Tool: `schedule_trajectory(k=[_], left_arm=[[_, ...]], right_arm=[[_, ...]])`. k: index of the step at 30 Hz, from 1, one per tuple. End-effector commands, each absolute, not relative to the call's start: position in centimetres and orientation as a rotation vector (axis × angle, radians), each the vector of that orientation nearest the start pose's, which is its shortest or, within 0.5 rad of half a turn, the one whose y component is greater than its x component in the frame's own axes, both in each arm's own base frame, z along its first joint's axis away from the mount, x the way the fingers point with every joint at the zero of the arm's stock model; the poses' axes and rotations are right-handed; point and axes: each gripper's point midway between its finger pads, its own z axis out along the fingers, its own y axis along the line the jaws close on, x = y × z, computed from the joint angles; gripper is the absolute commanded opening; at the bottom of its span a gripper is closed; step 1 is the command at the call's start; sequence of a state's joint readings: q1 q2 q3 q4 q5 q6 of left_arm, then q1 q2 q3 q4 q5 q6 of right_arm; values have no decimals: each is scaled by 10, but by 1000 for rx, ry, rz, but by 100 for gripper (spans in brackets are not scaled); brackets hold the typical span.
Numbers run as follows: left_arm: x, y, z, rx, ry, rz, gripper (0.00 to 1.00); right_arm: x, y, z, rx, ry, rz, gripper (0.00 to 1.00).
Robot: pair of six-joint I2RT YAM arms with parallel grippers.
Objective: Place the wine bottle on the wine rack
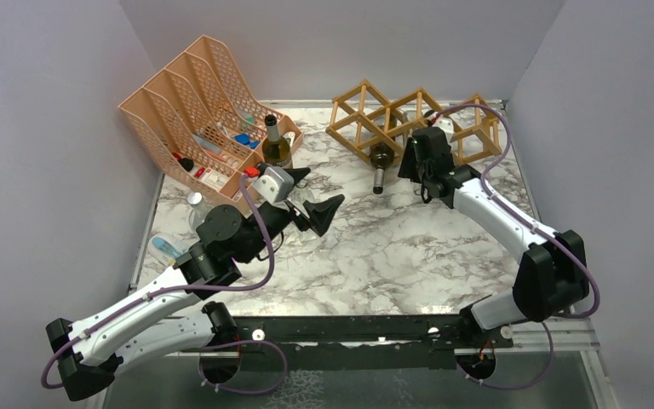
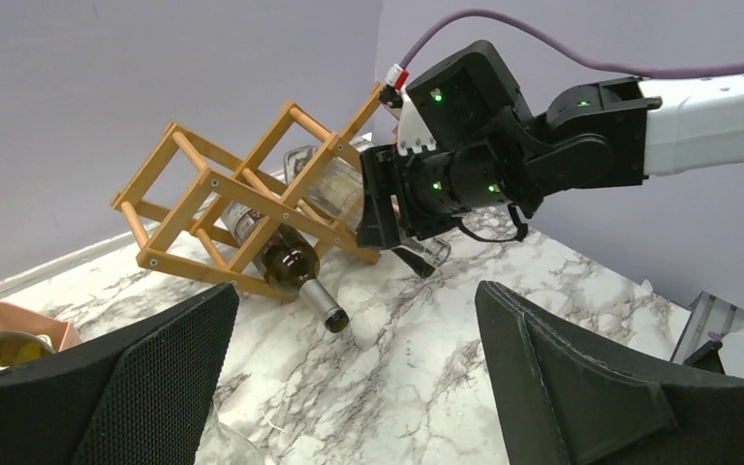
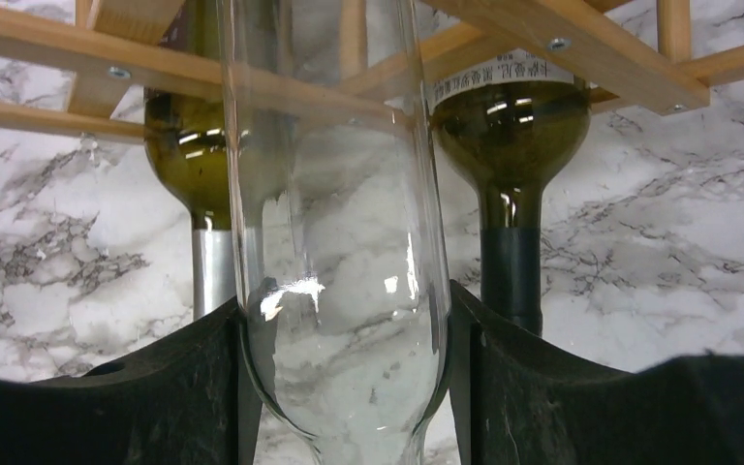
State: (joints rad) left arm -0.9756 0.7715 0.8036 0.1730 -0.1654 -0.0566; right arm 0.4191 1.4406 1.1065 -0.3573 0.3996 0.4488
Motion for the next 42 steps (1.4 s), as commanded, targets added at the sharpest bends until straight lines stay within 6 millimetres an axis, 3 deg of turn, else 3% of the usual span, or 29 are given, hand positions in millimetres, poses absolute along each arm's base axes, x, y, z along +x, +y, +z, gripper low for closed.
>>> schedule_trajectory(k=[1, 12, 18, 26, 33, 42], left_arm=[[198, -256, 383, 507, 1326, -782, 99], [201, -257, 381, 517, 1340, -764, 99], [201, -261, 379, 532, 1344, -766, 99], [201, -262, 375, 545, 1350, -761, 99], [201, -264, 373, 556, 1351, -760, 99], [208, -263, 370, 534, 1380, -727, 99]], right_arm=[[431, 112, 208, 343, 1973, 66, 1], [472, 114, 202, 338, 1955, 129, 5], [487, 114, 191, 317, 1985, 157, 21], [482, 119, 176, 290, 2052, 178, 57], [471, 113, 167, 336, 2106, 152, 75], [451, 110, 189, 346, 2106, 177, 80]])
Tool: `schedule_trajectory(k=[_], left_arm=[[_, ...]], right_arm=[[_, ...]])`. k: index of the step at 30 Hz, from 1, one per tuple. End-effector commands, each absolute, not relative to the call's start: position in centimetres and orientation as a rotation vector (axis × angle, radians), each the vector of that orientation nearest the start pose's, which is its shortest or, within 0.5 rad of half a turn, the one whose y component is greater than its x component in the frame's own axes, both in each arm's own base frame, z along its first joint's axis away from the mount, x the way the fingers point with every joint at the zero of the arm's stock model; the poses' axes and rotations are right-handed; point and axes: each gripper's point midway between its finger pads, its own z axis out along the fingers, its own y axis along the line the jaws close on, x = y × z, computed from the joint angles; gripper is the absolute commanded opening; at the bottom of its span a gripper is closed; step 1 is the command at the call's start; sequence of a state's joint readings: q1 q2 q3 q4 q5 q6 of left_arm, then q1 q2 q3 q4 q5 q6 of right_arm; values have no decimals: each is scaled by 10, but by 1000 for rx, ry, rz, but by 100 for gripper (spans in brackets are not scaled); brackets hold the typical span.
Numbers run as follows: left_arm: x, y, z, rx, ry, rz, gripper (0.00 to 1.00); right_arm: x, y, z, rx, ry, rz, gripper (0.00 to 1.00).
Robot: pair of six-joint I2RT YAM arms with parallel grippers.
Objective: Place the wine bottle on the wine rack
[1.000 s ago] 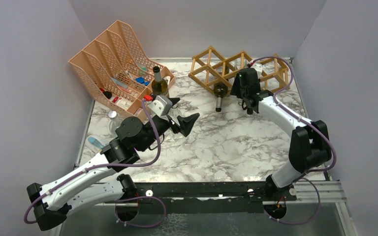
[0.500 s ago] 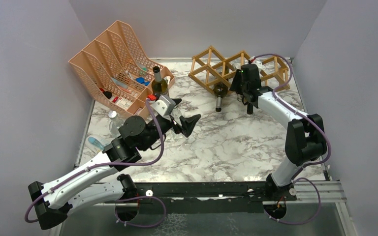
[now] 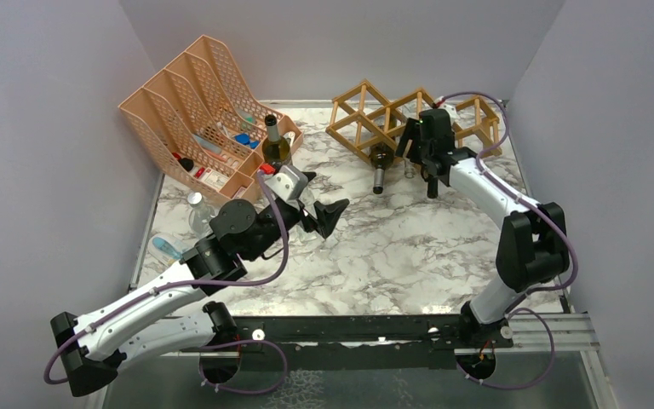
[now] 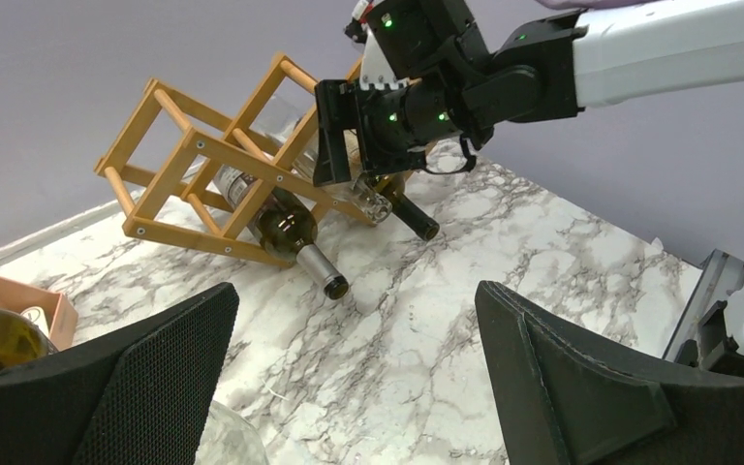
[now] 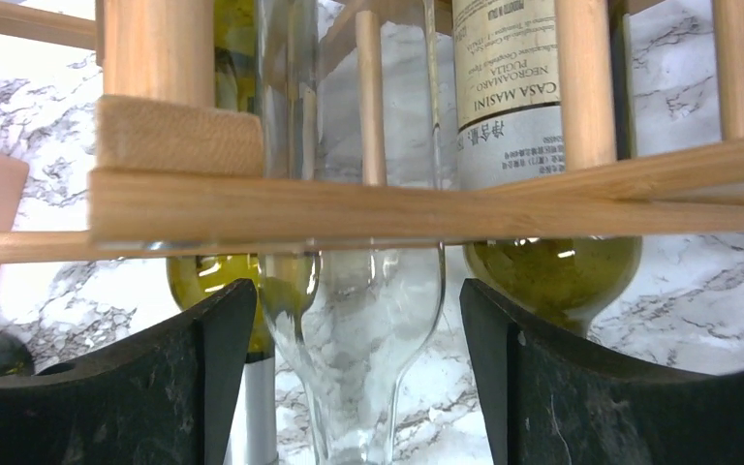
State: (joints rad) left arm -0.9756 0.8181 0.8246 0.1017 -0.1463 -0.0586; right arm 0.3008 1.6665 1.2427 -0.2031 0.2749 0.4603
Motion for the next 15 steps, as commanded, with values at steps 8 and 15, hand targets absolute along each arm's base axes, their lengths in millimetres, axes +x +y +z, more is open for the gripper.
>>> schedule_trajectory(k=[8, 15], left_arm=[[219, -252, 365, 464, 1422, -665, 99], [232, -228, 366, 327, 1450, -573, 99]], right_arm=[[414, 117, 243, 221, 2047, 290, 79], [366, 162, 285, -195, 1973, 559, 73]])
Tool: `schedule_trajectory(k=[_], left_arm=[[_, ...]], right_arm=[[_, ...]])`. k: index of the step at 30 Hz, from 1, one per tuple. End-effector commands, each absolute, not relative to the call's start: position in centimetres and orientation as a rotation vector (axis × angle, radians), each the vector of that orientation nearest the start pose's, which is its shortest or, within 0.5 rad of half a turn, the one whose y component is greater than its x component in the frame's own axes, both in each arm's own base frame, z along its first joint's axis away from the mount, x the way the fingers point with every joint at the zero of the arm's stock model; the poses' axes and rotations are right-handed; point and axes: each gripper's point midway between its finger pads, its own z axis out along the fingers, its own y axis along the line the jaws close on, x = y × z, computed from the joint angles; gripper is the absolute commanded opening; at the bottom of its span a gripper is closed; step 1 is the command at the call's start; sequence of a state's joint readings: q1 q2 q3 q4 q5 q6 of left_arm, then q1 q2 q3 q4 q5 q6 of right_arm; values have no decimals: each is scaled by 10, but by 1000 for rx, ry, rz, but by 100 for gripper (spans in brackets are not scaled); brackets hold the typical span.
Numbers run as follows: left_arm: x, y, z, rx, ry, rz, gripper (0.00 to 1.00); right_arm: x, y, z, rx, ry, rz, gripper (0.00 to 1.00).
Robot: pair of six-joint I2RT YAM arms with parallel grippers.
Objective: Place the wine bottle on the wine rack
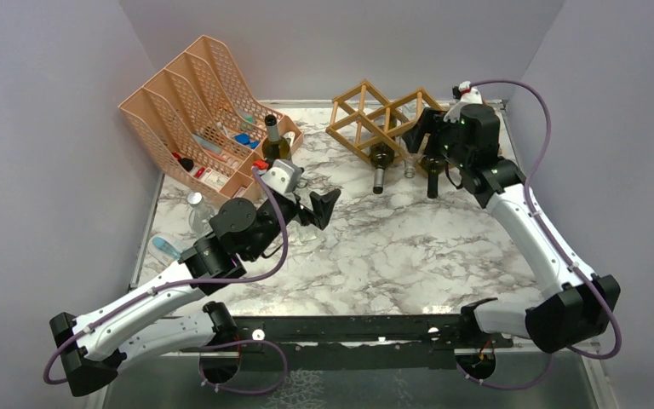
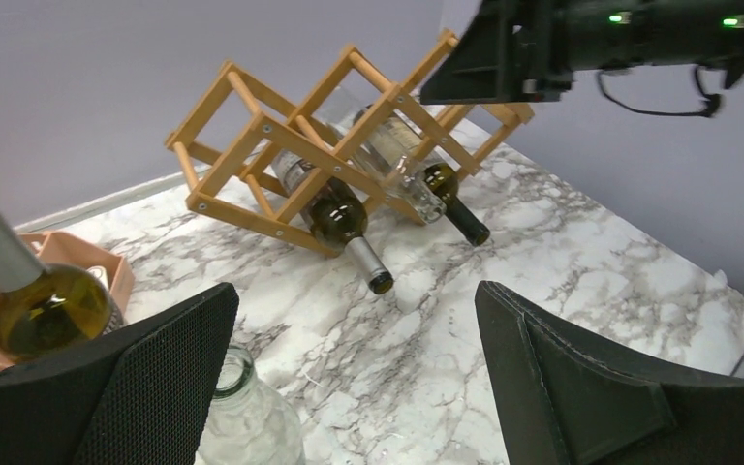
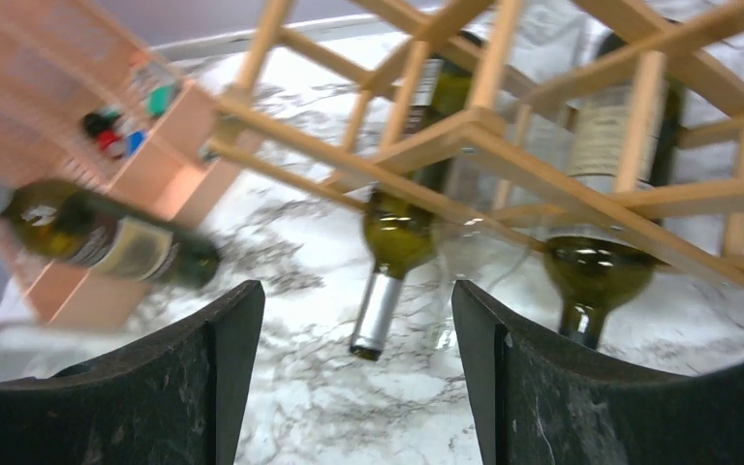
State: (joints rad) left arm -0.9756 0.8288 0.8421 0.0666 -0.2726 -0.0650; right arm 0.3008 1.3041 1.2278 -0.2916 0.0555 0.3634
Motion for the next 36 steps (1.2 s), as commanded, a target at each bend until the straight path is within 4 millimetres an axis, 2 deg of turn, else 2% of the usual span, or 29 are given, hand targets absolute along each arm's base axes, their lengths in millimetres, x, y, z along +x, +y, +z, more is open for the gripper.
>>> schedule_trajectory(k=[1, 4, 9, 12, 16, 24, 28, 36], left_arm=[[233, -227, 366, 335, 1452, -556, 99], [237, -218, 370, 307, 1460, -510, 99], [246, -182, 381, 146, 1452, -389, 99], [249, -154, 388, 26, 1469, -298, 99], [243, -134, 399, -14, 1434, -276, 99], [231, -111, 412, -81, 1361, -309, 99], [230, -112, 411, -79, 1355, -317, 99], [233, -118, 407, -49, 1368, -311, 99]], right_arm=[[359, 169, 287, -244, 1971, 594, 73], [335, 199, 288, -403, 1951, 701, 72], [296, 259, 281, -684, 1895, 742, 71], [282, 287, 272, -783, 1881, 751, 71], [271, 323, 265, -853, 1855, 779, 71], [269, 375, 262, -920, 1791, 782, 70], [276, 391, 256, -928, 1787, 725, 70], [287, 410, 264, -905, 1733, 691, 66]])
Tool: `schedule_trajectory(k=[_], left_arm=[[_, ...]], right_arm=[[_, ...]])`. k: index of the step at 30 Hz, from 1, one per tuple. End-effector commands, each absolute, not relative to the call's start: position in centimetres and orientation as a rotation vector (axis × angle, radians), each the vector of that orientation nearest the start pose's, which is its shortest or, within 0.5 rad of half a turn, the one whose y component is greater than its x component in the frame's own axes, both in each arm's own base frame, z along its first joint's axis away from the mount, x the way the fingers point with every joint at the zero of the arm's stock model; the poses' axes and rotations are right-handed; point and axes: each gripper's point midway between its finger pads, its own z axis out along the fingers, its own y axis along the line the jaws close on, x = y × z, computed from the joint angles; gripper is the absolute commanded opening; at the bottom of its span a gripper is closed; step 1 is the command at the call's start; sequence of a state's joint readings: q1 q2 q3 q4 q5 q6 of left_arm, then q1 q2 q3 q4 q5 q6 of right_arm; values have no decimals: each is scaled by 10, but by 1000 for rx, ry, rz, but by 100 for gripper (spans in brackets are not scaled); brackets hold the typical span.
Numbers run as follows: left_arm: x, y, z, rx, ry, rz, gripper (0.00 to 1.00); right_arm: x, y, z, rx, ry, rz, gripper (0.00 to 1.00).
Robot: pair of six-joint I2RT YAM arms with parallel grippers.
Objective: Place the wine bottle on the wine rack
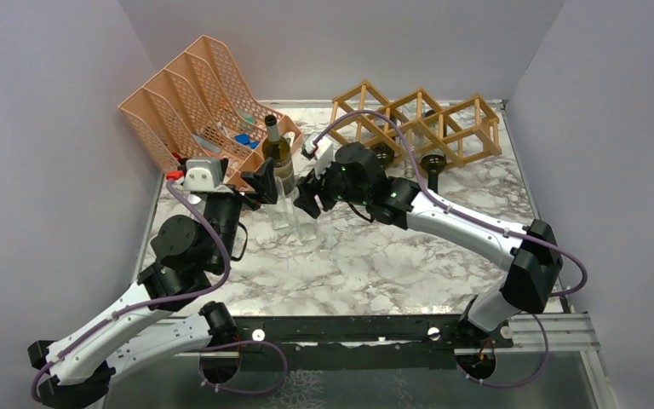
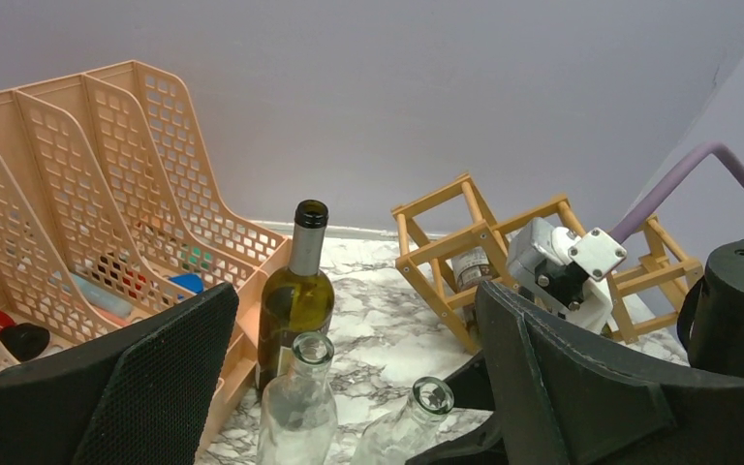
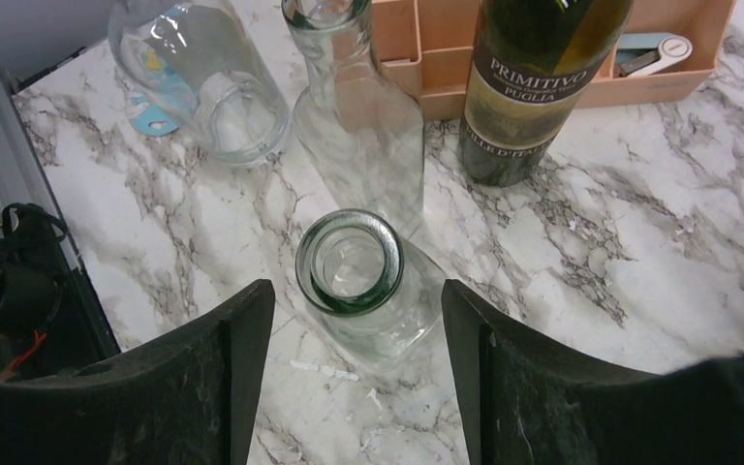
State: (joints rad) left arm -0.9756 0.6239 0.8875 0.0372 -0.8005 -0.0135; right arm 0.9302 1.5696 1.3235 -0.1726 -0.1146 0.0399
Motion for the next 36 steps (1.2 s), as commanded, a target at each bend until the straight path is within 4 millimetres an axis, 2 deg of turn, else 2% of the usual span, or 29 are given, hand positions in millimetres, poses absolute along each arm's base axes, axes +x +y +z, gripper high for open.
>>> schedule_trajectory(k=[1, 5, 14, 17, 20, 24, 28, 32, 36], left_arm=[[233, -119, 406, -48, 1370, -308, 99], [233, -120, 404, -42, 1374, -304, 99], [235, -123, 401, -25, 1382, -297, 99], [236, -125, 399, -18, 1388, -292, 99], [236, -124, 399, -20, 1388, -286, 99], [236, -123, 400, -21, 1387, -288, 99], [236, -124, 399, -19, 1387, -288, 99], [236, -125, 397, -16, 1392, -286, 99], [239, -131, 391, 0, 1390, -283, 99]], right_arm=[[287, 411, 264, -909, 1728, 690, 65], [288, 413, 265, -916, 1699, 677, 63], [285, 417, 261, -945, 1673, 682, 51], [282, 419, 258, -959, 1678, 698, 51], [279, 419, 252, -972, 1689, 707, 57], [280, 420, 243, -976, 1718, 704, 56], [280, 421, 244, -968, 1715, 709, 44], [282, 416, 258, -935, 1688, 694, 21], [284, 401, 281, -869, 1647, 662, 17]])
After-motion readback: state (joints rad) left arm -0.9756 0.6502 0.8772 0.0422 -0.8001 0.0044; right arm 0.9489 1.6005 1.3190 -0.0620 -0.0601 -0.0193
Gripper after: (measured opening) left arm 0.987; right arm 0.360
